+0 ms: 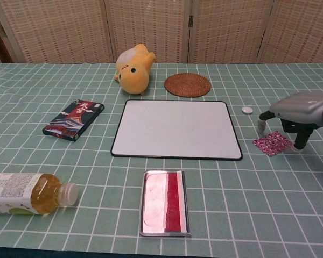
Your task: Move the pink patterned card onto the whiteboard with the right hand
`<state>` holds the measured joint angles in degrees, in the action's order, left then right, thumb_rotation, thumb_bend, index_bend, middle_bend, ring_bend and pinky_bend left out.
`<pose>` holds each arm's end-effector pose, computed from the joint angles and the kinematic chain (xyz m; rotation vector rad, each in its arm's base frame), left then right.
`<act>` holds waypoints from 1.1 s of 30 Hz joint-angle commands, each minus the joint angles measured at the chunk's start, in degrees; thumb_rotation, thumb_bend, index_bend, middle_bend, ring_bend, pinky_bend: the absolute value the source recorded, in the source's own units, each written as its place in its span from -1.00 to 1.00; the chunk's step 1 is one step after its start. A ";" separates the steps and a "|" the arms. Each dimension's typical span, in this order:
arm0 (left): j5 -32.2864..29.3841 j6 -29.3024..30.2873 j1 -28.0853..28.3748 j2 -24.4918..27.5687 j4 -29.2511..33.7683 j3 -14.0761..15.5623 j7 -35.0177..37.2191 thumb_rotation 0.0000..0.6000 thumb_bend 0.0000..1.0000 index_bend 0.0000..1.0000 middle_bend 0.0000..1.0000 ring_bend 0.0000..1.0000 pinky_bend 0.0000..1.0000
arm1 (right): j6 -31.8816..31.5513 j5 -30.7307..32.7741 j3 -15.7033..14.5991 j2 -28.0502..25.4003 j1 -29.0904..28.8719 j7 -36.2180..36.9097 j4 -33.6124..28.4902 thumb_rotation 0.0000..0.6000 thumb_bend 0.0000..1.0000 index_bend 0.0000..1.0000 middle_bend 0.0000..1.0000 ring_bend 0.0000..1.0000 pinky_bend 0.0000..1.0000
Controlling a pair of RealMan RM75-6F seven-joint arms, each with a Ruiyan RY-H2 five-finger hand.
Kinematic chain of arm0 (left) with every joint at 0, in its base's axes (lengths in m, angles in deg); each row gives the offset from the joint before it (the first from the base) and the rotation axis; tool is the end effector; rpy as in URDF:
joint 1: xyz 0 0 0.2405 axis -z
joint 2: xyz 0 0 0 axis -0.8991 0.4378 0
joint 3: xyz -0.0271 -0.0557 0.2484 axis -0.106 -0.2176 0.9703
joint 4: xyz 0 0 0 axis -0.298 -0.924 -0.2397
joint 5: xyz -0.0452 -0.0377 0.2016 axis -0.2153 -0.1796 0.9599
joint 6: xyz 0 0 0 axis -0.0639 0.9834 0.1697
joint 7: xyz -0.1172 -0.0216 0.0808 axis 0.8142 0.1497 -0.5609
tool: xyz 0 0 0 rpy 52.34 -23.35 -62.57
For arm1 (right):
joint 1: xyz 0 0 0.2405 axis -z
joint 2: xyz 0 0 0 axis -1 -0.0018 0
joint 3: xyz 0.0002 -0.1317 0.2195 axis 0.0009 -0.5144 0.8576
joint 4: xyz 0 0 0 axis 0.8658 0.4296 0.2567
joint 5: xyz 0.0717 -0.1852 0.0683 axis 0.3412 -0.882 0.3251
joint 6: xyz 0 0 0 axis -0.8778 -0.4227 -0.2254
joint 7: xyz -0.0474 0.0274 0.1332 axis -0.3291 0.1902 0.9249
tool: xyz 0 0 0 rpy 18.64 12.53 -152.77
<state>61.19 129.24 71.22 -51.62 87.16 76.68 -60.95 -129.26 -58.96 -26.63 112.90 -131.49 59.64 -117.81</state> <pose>-0.2978 0.2016 0.1623 -1.3586 -0.7417 -0.8450 -0.2486 -0.3526 0.0055 2.0260 -0.7704 0.3716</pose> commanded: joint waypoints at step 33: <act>0.05 -0.09 -0.13 -0.52 -1.34 -0.08 1.12 1.00 -0.44 -0.90 -0.87 -0.86 -0.89 | -0.77 2.35 -2.50 1.71 -1.47 -0.65 2.31 1.00 -0.59 -0.28 0.99 1.00 1.00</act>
<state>61.24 129.14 71.10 -52.14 85.81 76.60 -59.84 -130.03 -56.62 -29.12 114.61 -132.96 58.99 -115.50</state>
